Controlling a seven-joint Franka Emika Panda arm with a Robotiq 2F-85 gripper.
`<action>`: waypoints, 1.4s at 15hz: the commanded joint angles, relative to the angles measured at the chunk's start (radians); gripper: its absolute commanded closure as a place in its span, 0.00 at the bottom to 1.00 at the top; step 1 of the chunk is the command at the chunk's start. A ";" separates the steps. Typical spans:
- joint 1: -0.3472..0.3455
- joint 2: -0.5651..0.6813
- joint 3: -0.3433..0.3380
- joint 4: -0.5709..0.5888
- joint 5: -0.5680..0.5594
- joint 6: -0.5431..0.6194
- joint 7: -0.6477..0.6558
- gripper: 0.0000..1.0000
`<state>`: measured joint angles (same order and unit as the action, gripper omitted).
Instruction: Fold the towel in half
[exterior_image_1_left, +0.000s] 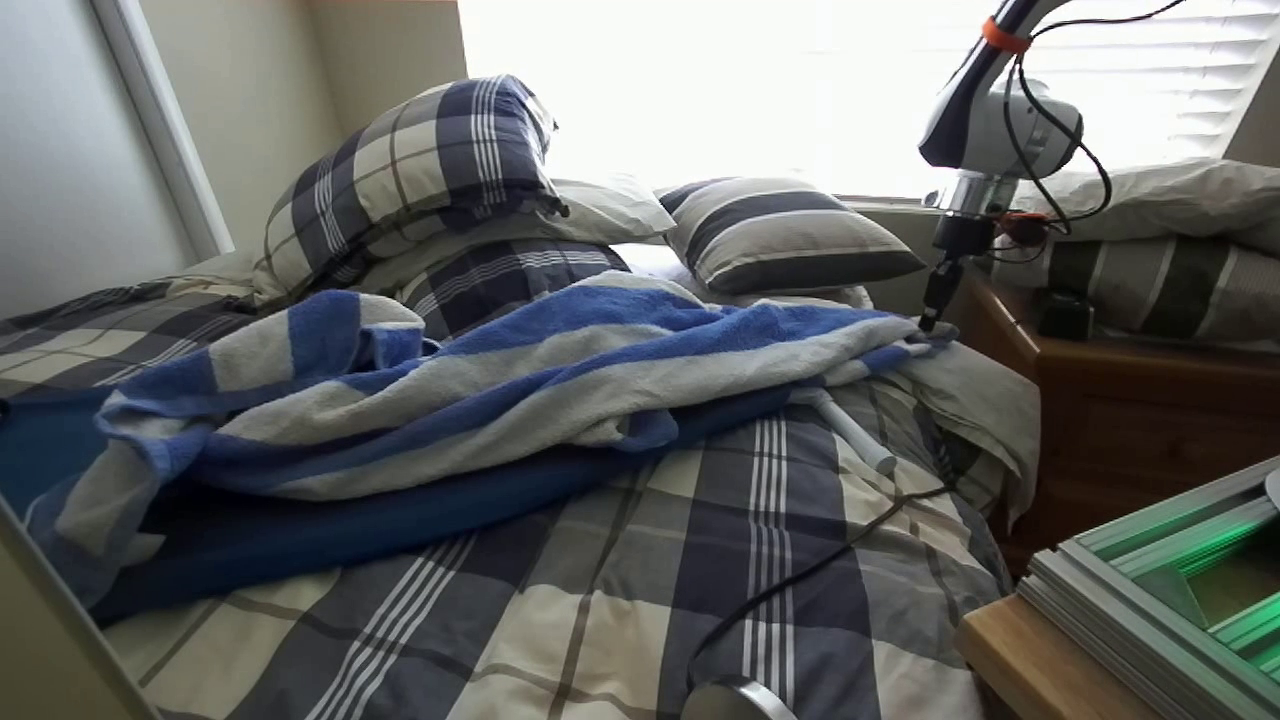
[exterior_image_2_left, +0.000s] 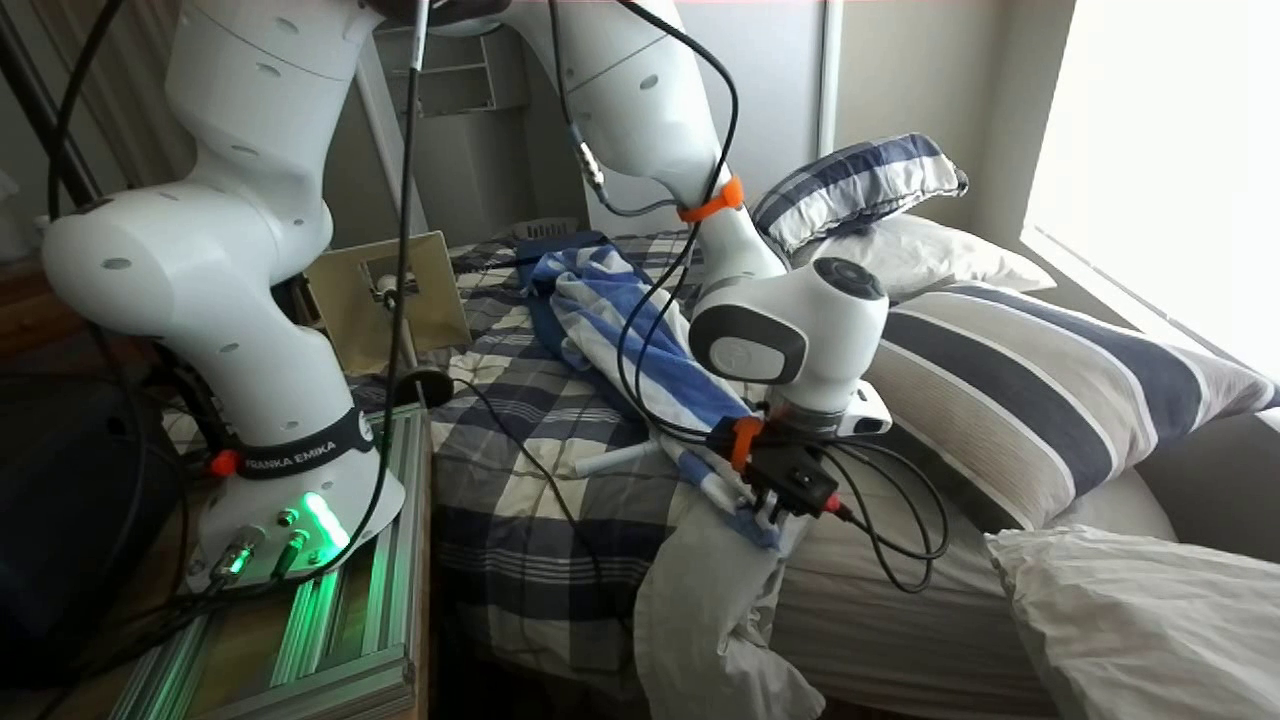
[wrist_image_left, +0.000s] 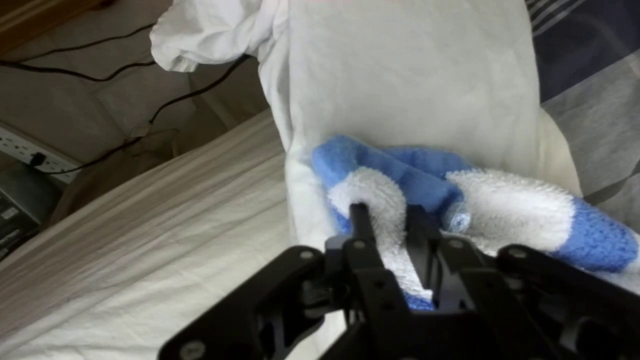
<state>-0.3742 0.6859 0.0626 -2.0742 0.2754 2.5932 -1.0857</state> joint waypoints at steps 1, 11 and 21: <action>-0.003 -0.009 -0.007 0.017 -0.030 -0.073 0.053 1.00; 0.085 -0.464 0.060 -0.266 0.078 -0.242 0.104 0.99; 0.487 -0.786 0.147 -0.337 0.076 -0.193 0.482 0.99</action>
<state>0.0171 -0.0292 0.1804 -2.4105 0.3304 2.3844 -0.7237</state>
